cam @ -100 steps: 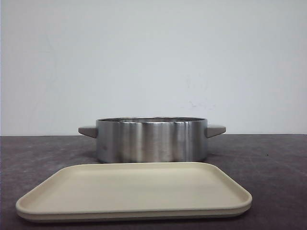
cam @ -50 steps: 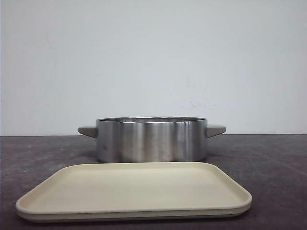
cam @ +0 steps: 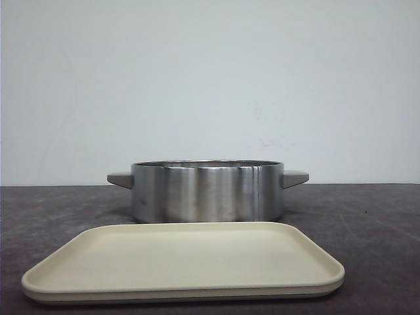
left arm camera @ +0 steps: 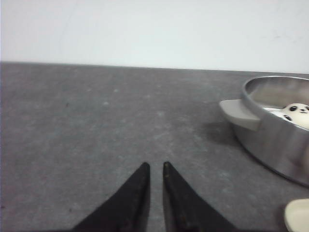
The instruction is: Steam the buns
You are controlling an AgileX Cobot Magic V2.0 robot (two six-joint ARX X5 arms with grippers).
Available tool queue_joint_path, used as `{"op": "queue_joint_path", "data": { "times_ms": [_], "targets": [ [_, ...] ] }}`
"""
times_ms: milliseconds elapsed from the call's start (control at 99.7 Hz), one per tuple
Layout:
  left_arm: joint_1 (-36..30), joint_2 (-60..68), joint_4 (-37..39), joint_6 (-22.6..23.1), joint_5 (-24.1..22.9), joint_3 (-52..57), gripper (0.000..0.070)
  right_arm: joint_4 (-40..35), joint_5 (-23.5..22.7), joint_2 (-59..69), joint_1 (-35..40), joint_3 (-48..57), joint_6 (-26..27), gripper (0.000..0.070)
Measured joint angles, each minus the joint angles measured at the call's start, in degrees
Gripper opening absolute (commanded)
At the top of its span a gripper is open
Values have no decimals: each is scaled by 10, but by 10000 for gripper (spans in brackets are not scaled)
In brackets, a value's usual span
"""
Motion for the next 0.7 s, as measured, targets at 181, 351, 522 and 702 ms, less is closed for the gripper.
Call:
{"op": "queue_joint_path", "data": {
  "times_ms": [181, 351, 522, 702],
  "targets": [
    [14, -1, -44, 11, -59, 0, 0, 0, 0, 0, 0, 0, 0, 7],
    [39, -1, -45, 28, -62, 0, 0, 0, 0, 0, 0, 0, 0, 7],
    [53, -1, -45, 32, -57, 0, 0, 0, 0, 0, 0, 0, 0, 7],
    [53, -1, -44, 15, -55, 0, 0, 0, 0, 0, 0, 0, 0, 7]
  ]
}}
